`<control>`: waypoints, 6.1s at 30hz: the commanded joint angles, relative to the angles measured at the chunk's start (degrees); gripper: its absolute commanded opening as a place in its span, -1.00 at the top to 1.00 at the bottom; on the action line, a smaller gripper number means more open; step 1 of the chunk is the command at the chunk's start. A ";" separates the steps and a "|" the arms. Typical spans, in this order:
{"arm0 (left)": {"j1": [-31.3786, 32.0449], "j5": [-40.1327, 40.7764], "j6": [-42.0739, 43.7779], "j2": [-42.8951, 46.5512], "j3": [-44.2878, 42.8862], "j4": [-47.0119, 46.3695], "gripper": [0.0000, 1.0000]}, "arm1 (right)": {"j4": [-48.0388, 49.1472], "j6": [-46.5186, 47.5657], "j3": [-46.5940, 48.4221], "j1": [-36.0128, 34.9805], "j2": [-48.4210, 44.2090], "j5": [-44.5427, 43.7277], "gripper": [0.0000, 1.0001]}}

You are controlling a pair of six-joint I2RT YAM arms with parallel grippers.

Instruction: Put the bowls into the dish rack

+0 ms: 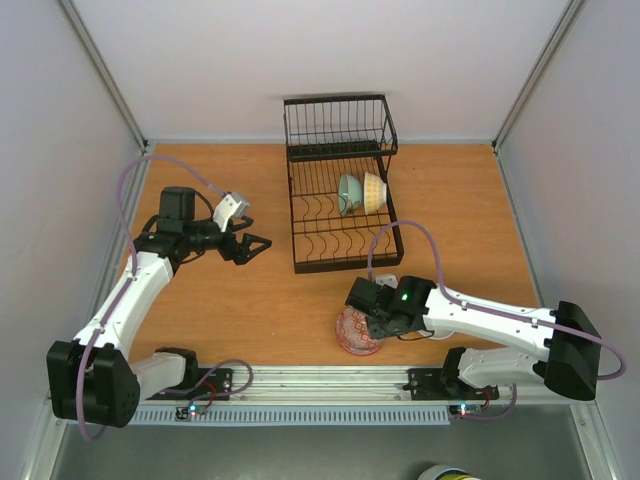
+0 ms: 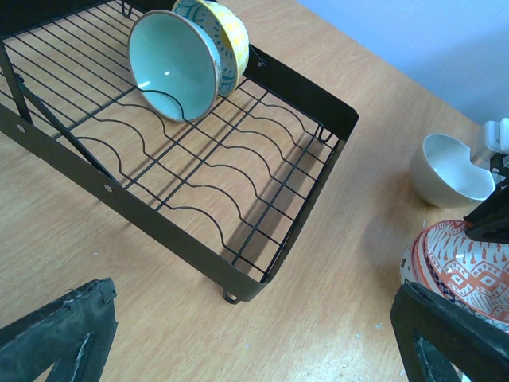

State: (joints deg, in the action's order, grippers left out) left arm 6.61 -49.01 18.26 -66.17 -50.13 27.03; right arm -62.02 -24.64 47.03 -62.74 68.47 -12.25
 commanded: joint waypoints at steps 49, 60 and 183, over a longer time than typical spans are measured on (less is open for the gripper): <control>1.11 -4.69 2.89 -3.39 -3.08 4.74 -0.89 | 13.21 34.53 40.05 6.82 23.95 -11.15 0.97; 2.15 -1.13 3.30 -3.60 -3.04 4.58 -0.86 | 16.14 37.92 49.43 7.02 29.30 -5.34 0.97; 2.26 10.26 -3.32 5.45 3.19 -7.99 -0.94 | 8.02 39.94 71.11 18.04 61.37 -26.65 0.97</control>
State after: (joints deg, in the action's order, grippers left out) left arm 9.02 -37.56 14.79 -60.97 -47.81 22.00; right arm -56.75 14.37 116.84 -46.09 128.62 -42.15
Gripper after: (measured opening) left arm 0.969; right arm 0.601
